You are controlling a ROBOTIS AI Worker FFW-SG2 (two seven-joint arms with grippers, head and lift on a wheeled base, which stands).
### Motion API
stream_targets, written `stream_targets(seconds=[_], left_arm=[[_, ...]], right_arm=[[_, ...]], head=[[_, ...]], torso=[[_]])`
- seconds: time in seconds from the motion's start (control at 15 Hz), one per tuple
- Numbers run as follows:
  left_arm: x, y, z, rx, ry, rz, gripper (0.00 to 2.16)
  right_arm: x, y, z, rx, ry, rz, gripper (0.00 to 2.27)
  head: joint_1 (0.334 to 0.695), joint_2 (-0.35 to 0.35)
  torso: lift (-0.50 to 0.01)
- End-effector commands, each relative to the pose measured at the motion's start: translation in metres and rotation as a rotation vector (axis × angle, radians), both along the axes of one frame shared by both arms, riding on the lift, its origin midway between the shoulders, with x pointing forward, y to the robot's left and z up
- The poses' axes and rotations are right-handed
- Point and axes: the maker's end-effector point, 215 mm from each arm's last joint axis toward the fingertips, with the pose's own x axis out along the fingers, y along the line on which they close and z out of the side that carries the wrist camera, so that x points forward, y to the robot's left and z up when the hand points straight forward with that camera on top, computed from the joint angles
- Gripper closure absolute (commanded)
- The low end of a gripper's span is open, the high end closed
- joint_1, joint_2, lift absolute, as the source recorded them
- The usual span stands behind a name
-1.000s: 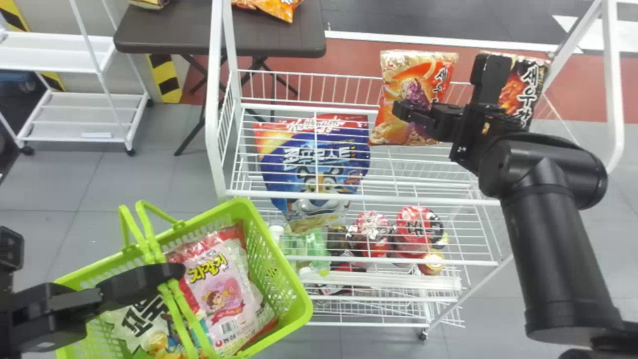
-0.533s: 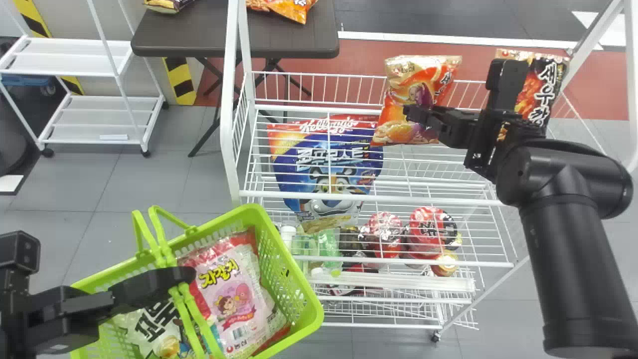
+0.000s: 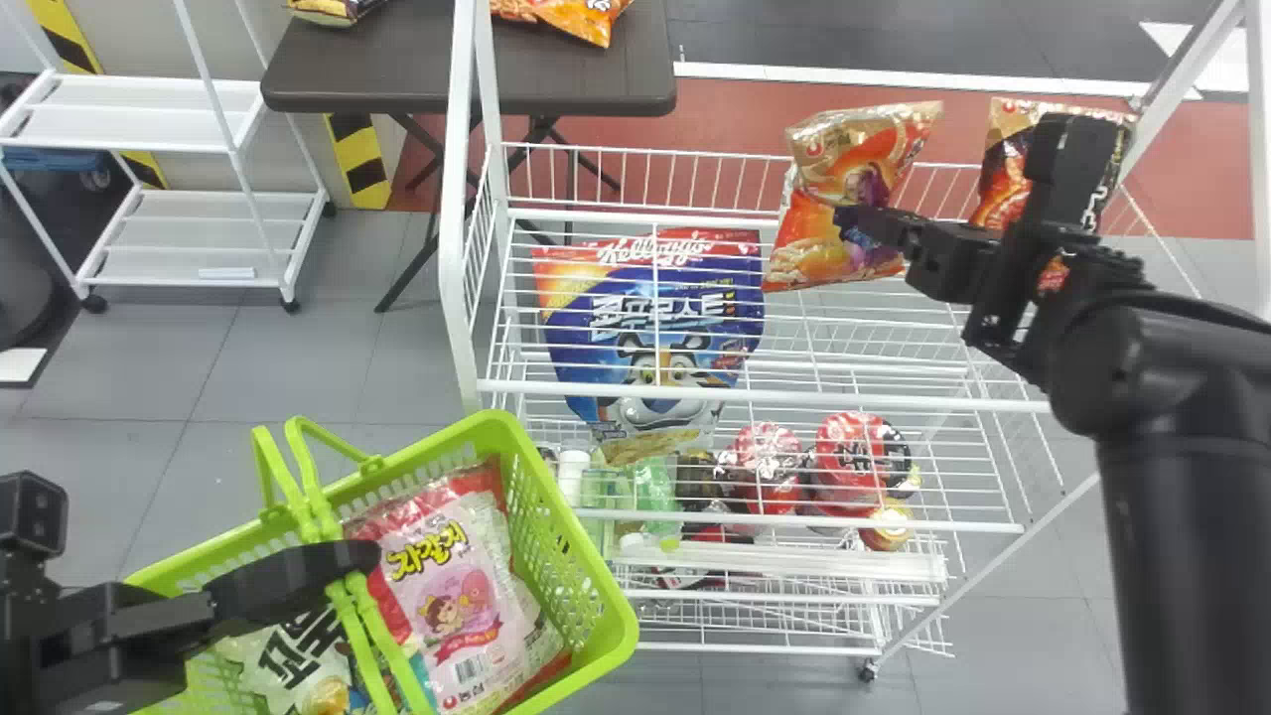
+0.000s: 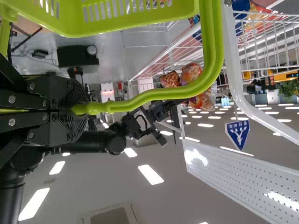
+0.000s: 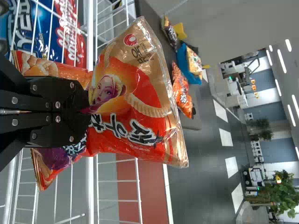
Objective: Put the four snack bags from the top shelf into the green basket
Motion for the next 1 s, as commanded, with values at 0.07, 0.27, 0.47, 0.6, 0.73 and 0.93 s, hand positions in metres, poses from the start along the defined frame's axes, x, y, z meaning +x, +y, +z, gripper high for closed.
stream_targets(seconds=[0.07, 0.27, 0.47, 0.6, 0.73, 0.93], left_arm=[[-0.002, 0.002, 0.003, -0.015, 0.002, 0.002, 2.15], [-0.001, 0.000, 0.004, -0.016, -0.001, -0.002, 2.15], [0.001, -0.005, 0.006, -0.019, -0.007, -0.011, 2.15], [0.000, -0.009, 0.006, -0.023, -0.008, -0.018, 2.15], [-0.001, -0.012, 0.006, -0.028, -0.007, -0.024, 2.15], [-0.004, -0.019, 0.011, -0.024, -0.023, -0.041, 2.15]], right_arm=[[-0.067, 0.015, 0.019, 0.086, 0.063, 0.064, 2.26], [-0.164, 0.056, 0.007, 0.159, 0.237, 0.197, 2.26], [-0.238, 0.110, -0.002, 0.190, 0.367, 0.345, 2.25], [-0.262, 0.147, 0.001, 0.192, 0.396, 0.440, 2.26], [-0.270, 0.184, 0.001, 0.171, 0.401, 0.512, 2.25], [-0.259, 0.236, 0.004, 0.107, 0.388, 0.588, 2.26]], head=[[0.695, -0.066], [0.695, -0.043], [0.695, 0.016], [0.695, 0.061], [0.695, 0.110], [0.695, 0.207]], torso=[[0.000], [0.000], [0.000], [0.000], [0.000], [0.000]])
